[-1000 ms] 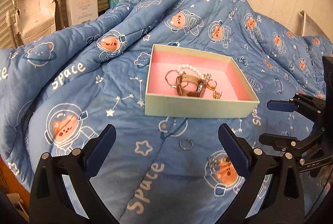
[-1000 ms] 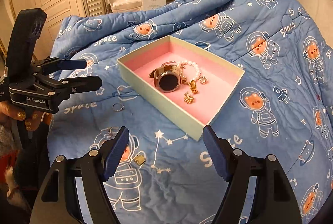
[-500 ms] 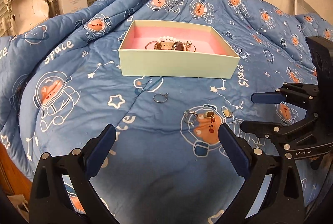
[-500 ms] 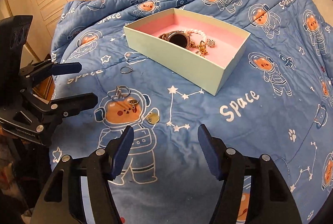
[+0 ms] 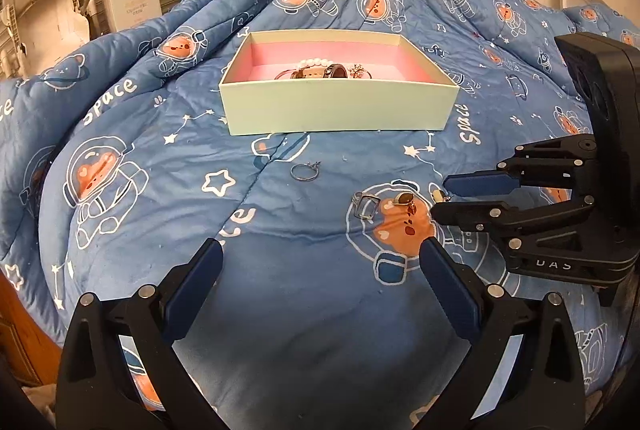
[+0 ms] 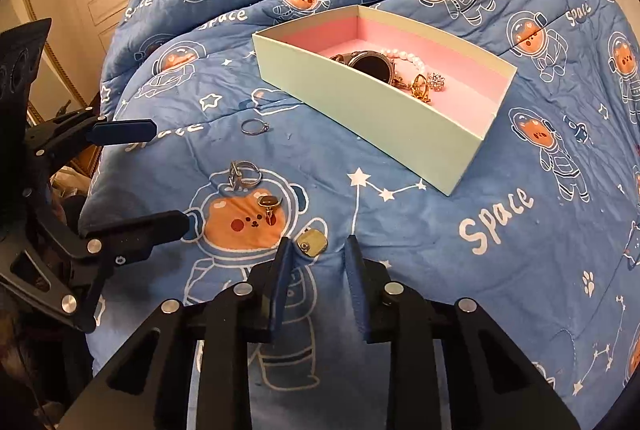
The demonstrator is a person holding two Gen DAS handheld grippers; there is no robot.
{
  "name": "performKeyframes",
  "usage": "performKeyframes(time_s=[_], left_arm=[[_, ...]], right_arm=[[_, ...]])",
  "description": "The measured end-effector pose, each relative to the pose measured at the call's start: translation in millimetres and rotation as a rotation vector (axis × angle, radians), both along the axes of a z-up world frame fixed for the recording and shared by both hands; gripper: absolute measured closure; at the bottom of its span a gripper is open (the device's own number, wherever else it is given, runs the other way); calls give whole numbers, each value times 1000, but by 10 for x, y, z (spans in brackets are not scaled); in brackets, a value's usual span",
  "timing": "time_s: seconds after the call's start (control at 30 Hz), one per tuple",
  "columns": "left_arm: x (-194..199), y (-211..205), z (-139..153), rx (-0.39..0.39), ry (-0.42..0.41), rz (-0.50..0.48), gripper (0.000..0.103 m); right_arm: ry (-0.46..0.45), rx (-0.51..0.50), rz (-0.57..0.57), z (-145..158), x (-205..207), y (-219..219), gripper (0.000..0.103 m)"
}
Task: Organize jewelry
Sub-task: 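Grasp the silver keyring charm with the left tool while the right tool grasps the small round gold charm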
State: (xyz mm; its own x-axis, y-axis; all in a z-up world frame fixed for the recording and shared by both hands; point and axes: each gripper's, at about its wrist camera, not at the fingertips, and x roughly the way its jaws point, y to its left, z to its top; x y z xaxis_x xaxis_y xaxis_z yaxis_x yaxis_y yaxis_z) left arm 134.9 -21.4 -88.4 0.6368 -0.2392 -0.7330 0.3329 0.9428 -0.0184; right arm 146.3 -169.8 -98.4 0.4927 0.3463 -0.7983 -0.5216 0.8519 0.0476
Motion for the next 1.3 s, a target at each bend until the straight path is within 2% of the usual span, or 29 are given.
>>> performKeyframes(time_s=[0.1, 0.23, 0.3, 0.37, 0.63, 0.8, 1.0, 1.07, 1.13, 1.3], left_arm=[[16, -12, -14, -2, 7, -1, 6], [34, -20, -9, -8, -2, 1, 6], [51, -35, -1, -11, -6, -10, 12], [71, -70, -7, 1, -7, -22, 22], [168, -182, -60, 36, -3, -55, 39], [231, -245, -90, 54, 0, -59, 46], [294, -311, -93, 45, 6, -76, 65], [295, -332, -88, 41, 8, -84, 78], [294, -338, -82, 28, 12, -91, 84], [260, -308, -61, 2, 20, -87, 84]], right_arm=[[6, 16, -4, -5, 19, -7, 87], [20, 45, -16, -9, 25, -48, 88], [25, 54, -23, -6, 27, -63, 89], [25, 54, -26, 1, 17, -66, 89], [35, 64, -39, 15, -27, -117, 89], [40, 69, -45, 19, -47, -144, 89], [44, 76, -50, 20, -56, -162, 89], [45, 77, -51, 24, -58, -165, 89], [46, 79, -52, 27, -62, -170, 89], [55, 87, -57, 38, -75, -192, 89]])
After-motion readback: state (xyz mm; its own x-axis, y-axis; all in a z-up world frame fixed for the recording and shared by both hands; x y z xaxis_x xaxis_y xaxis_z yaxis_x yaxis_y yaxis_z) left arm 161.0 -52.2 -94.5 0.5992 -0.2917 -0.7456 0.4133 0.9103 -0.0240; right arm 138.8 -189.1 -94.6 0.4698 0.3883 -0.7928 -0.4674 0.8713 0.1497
